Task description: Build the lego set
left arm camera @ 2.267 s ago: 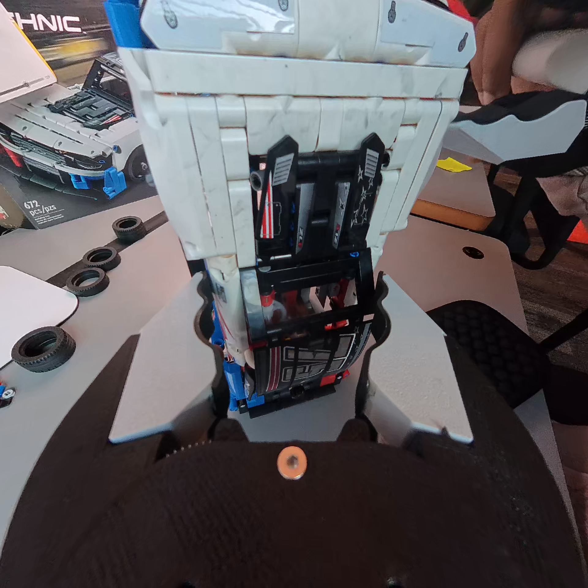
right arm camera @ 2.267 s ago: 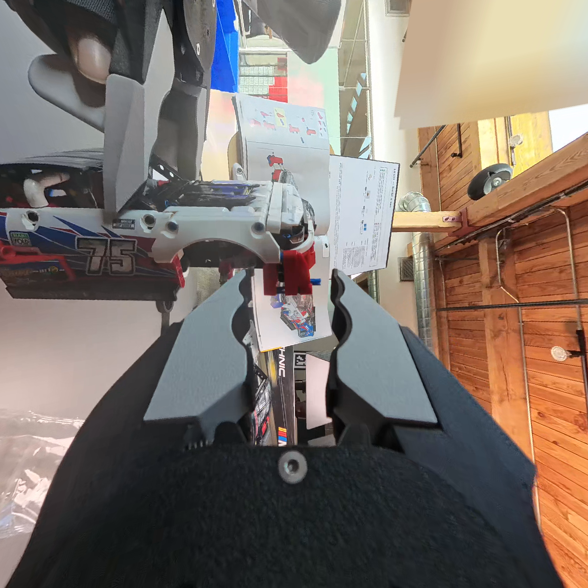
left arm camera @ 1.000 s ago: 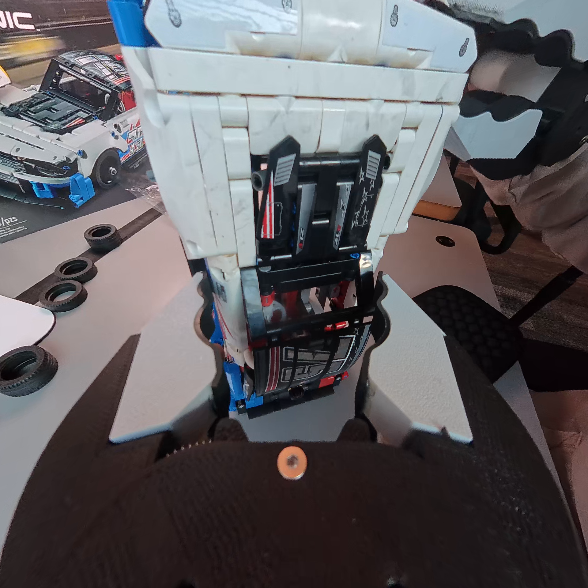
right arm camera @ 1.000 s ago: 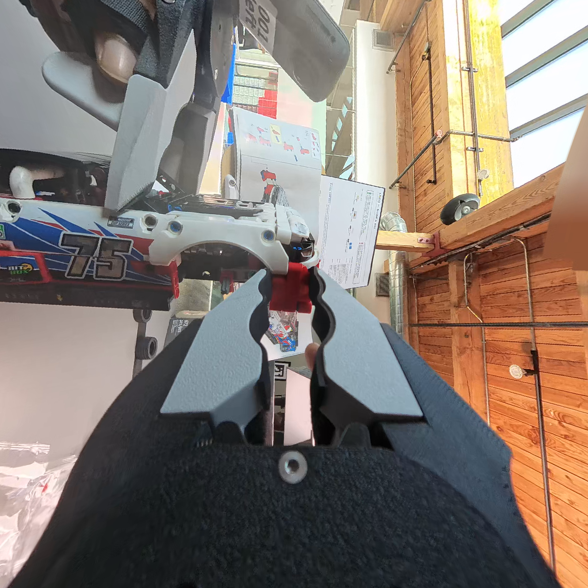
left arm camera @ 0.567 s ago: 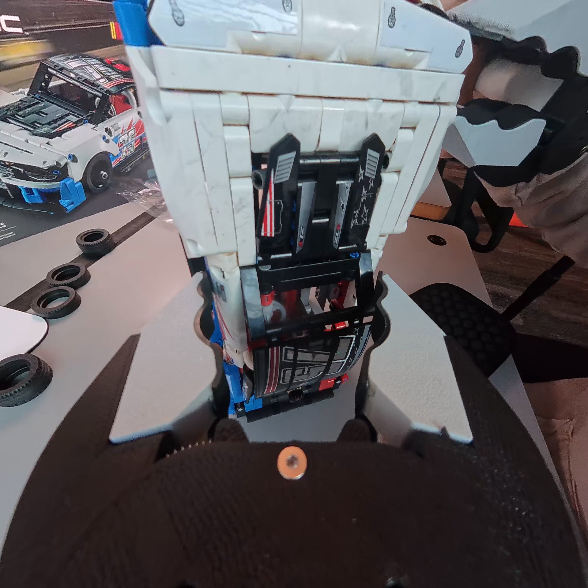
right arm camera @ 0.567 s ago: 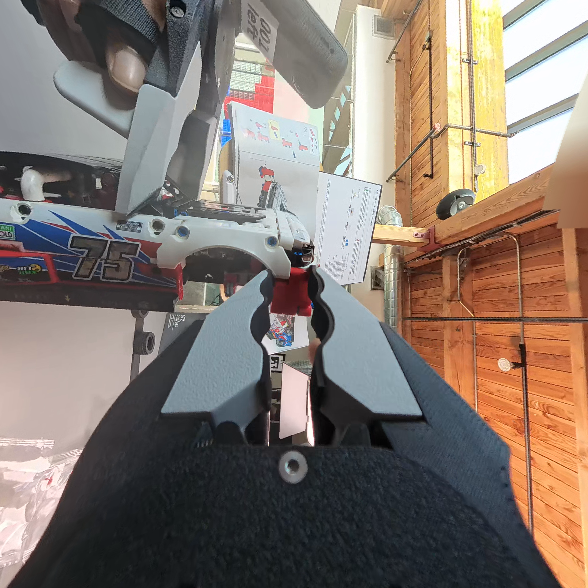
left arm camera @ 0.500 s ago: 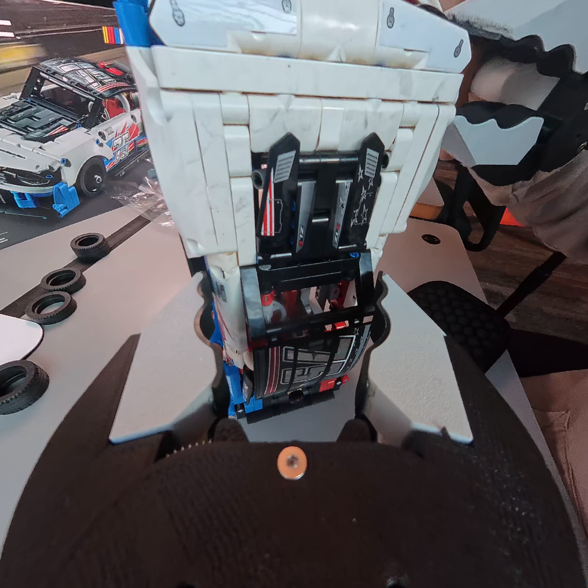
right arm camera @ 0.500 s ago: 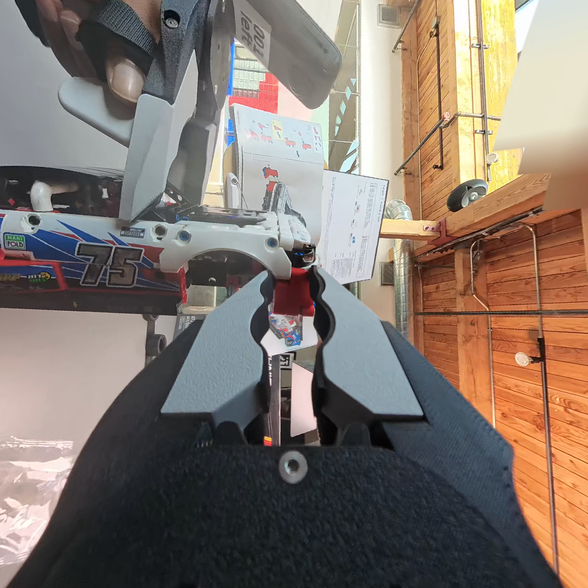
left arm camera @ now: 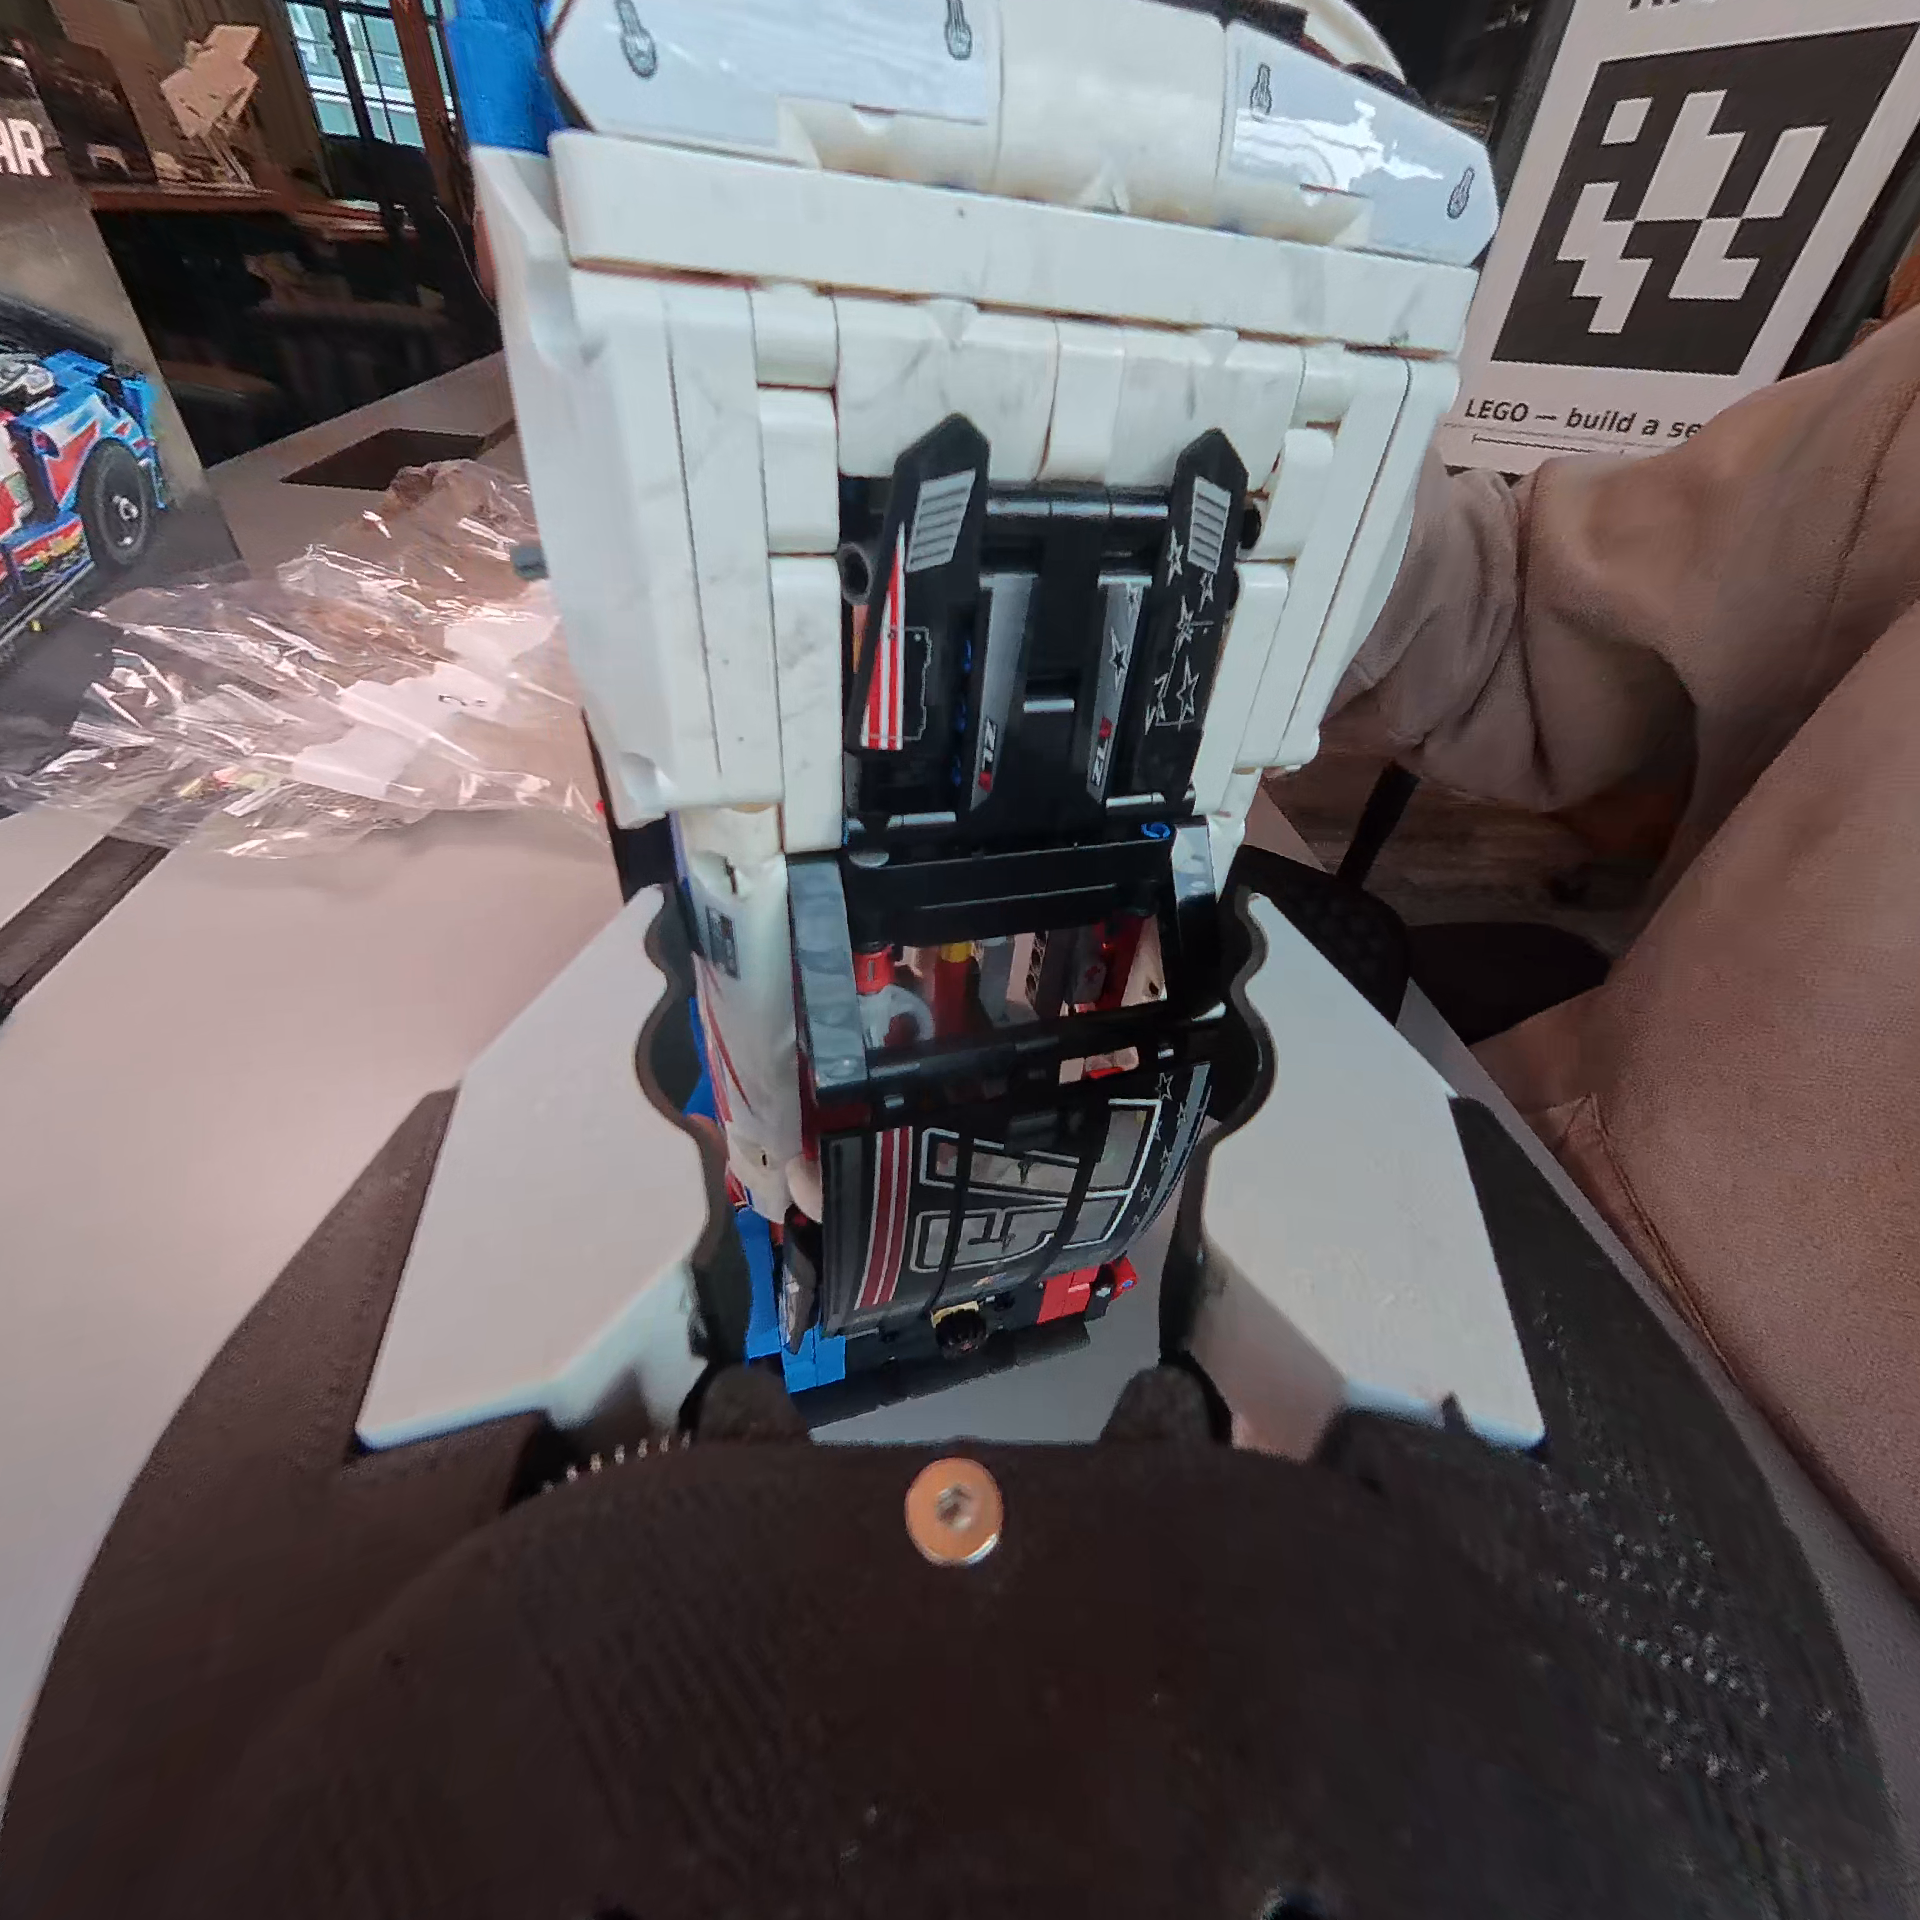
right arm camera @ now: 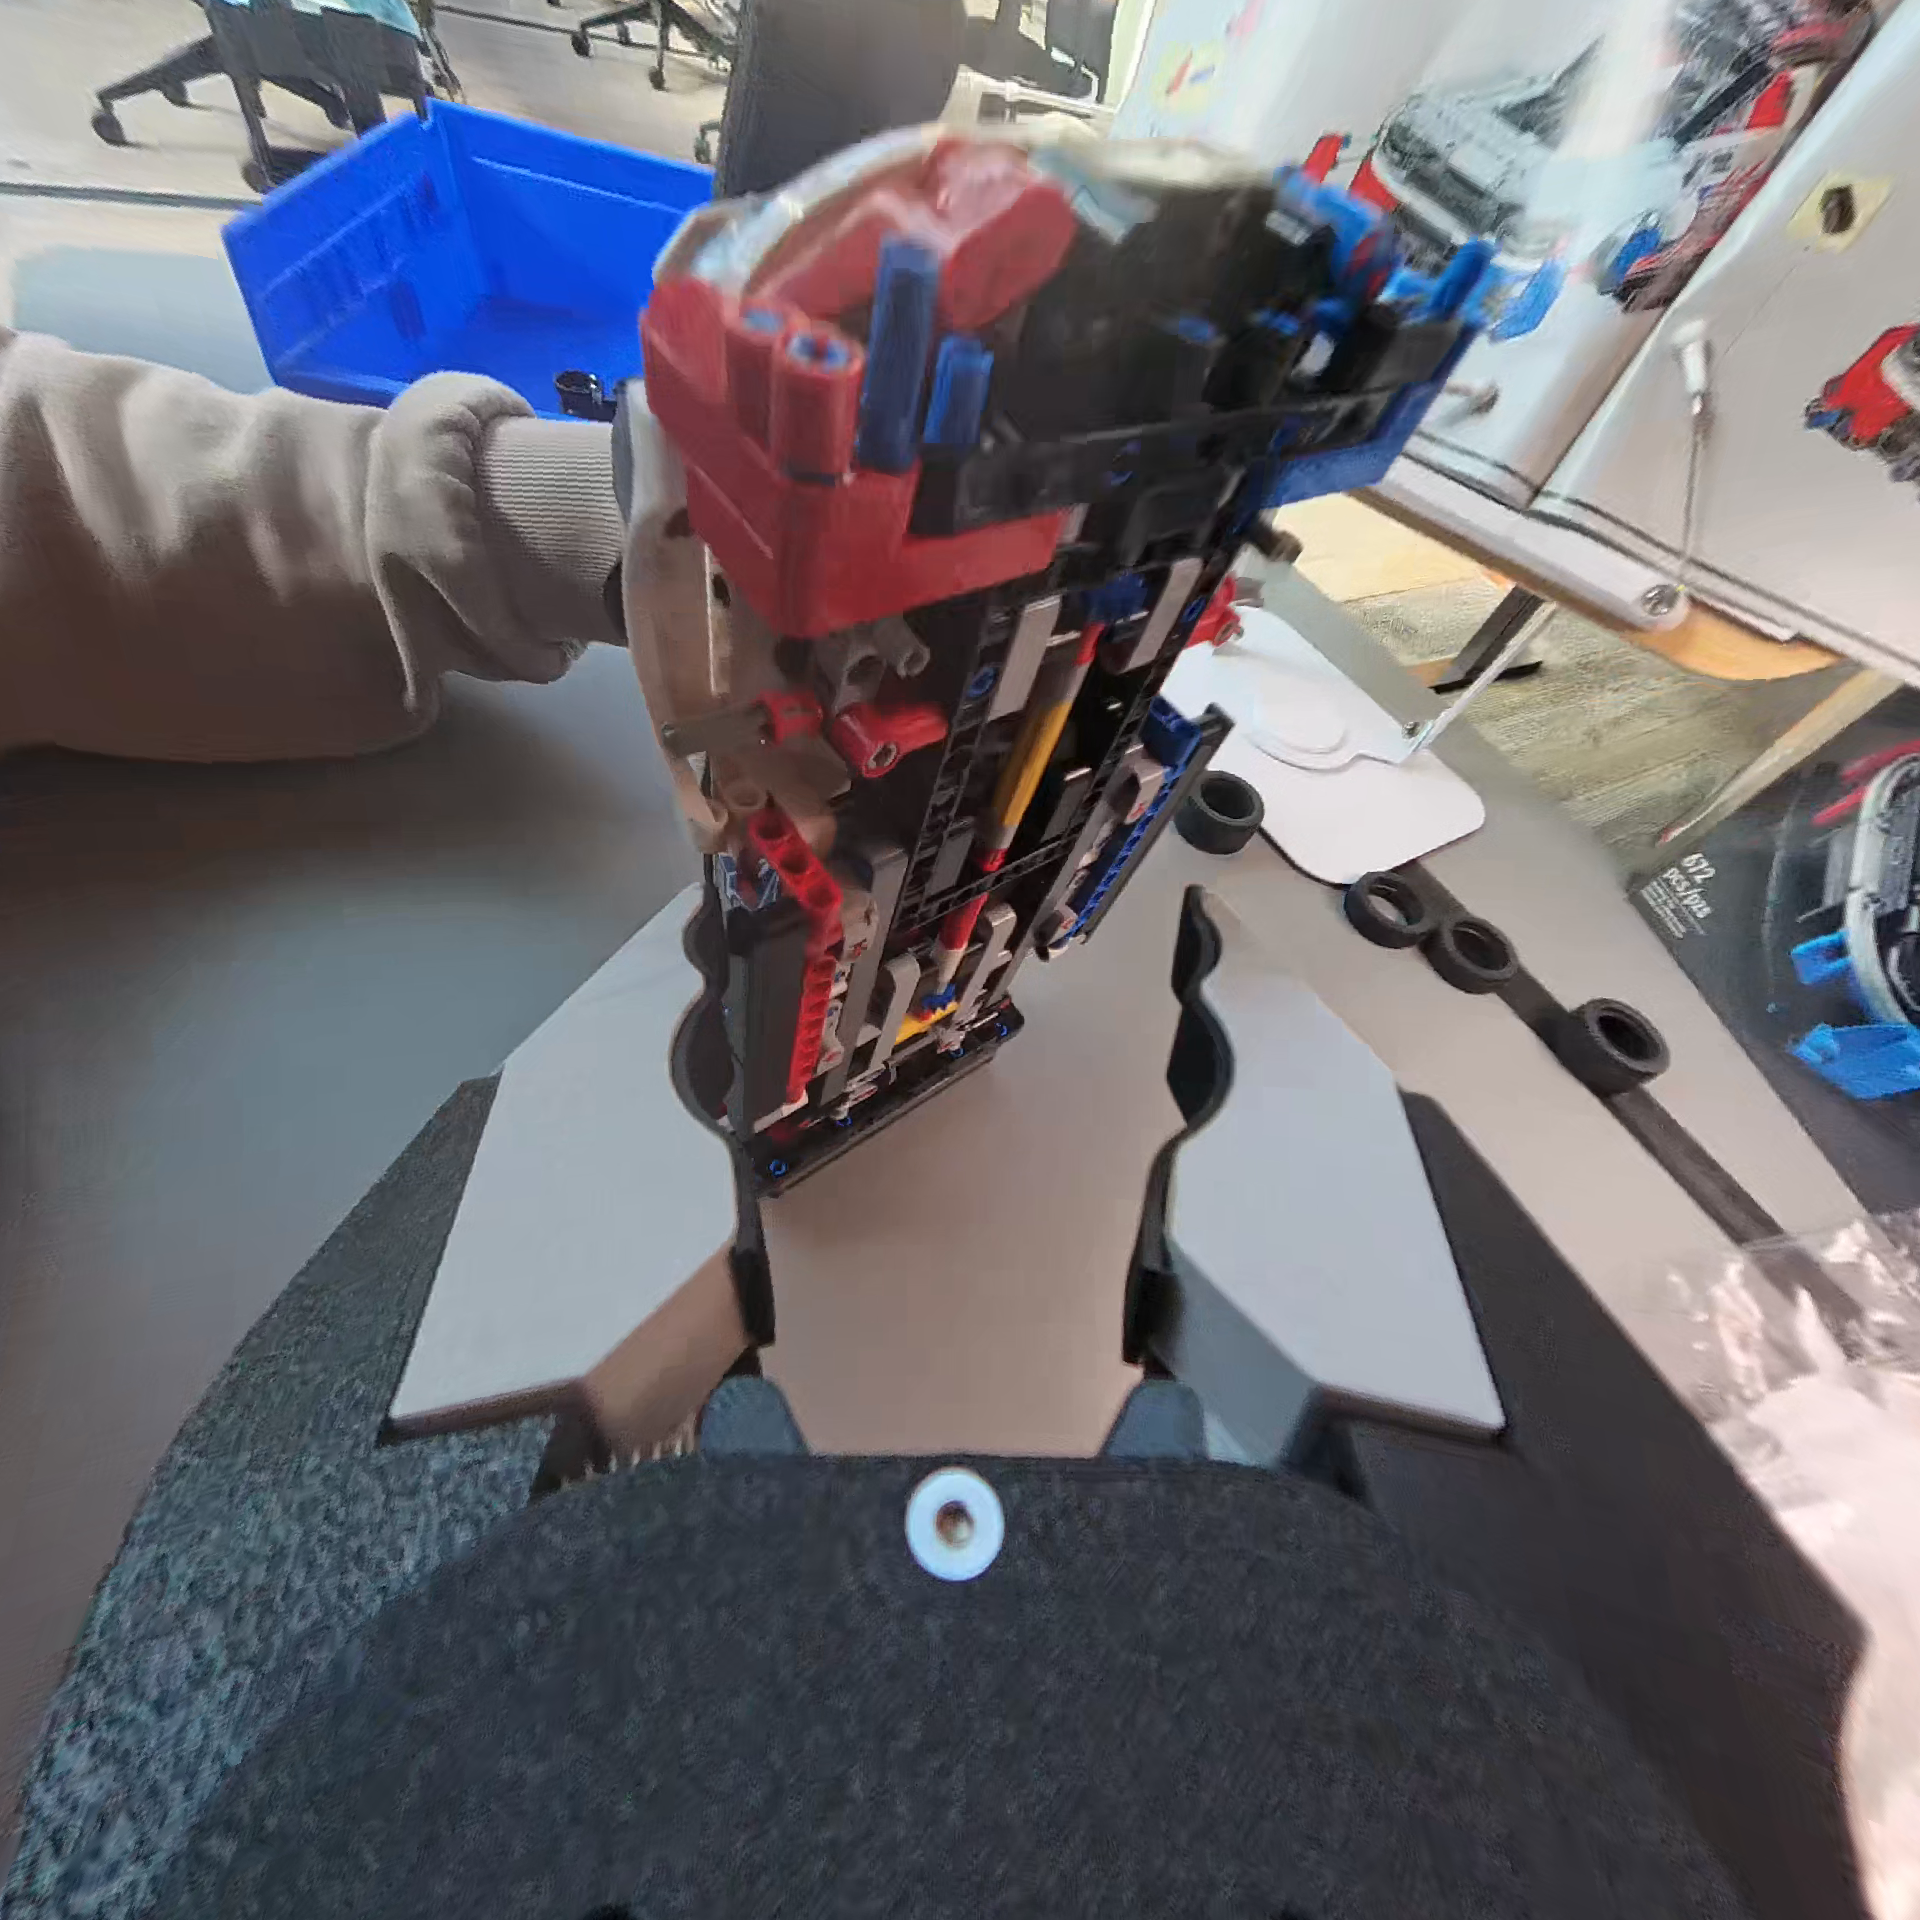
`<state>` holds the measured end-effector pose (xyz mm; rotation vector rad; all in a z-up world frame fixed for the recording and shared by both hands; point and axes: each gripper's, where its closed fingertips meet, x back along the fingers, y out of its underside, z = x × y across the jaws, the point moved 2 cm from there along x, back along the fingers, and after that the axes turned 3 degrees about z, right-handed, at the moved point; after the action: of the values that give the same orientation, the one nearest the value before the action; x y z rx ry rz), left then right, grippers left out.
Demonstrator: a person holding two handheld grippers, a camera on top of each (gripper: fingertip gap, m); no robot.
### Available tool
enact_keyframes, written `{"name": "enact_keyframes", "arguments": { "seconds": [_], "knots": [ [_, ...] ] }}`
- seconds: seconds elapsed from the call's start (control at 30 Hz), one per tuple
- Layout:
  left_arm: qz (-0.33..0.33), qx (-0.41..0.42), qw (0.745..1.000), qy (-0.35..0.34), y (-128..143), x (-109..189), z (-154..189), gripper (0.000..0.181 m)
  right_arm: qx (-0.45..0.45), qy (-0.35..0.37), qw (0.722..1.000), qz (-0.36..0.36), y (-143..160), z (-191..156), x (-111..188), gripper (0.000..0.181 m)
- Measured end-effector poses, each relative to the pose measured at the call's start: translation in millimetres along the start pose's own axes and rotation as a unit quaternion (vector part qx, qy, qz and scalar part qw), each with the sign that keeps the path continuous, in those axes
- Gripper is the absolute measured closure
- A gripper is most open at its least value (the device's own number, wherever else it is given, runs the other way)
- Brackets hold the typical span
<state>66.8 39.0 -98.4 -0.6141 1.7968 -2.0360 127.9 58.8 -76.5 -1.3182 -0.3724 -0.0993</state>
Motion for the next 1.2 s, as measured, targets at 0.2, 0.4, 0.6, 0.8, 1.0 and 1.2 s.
{"name": "enact_keyframes", "arguments": {
  "seconds": [0.2, 0.4, 0.6, 0.8, 1.0, 1.2],
  "knots": [
    [0.019, 0.02, 0.999, -0.015, -4, -3, -4, 0.079, 0.002, 0.03, 0.999, 0.034, 11, -20, -30, 0.12],
    [0.005, -0.001, 0.985, -0.174, -9, 15, -6, 0.079, -0.057, 0.083, 0.993, 0.067, 15, -19, -30, 0.13],
    [0.031, 0.019, 0.965, -0.261, -20, 16, 16, 0.092, -0.093, 0.127, 0.984, 0.079, 16, -19, -34, 0.135],
    [0.003, -0.006, 0.944, -0.33, -20, -5, 20, 0.079, -0.078, 0.19, 0.975, 0.083, 14, -26, -43, 0.137],
    [-0.013, -0.077, 0.951, -0.299, -16, 8, 15, 0.091, 0.013, 0.136, 0.989, 0.063, 10, -51, -56, 0.13],
    [-0.052, -0.144, 0.971, -0.181, -13, 31, 24, 0.11, 0.089, 0.054, 0.992, 0.065, -12, -7, 1, 0.125]
  ]
}}
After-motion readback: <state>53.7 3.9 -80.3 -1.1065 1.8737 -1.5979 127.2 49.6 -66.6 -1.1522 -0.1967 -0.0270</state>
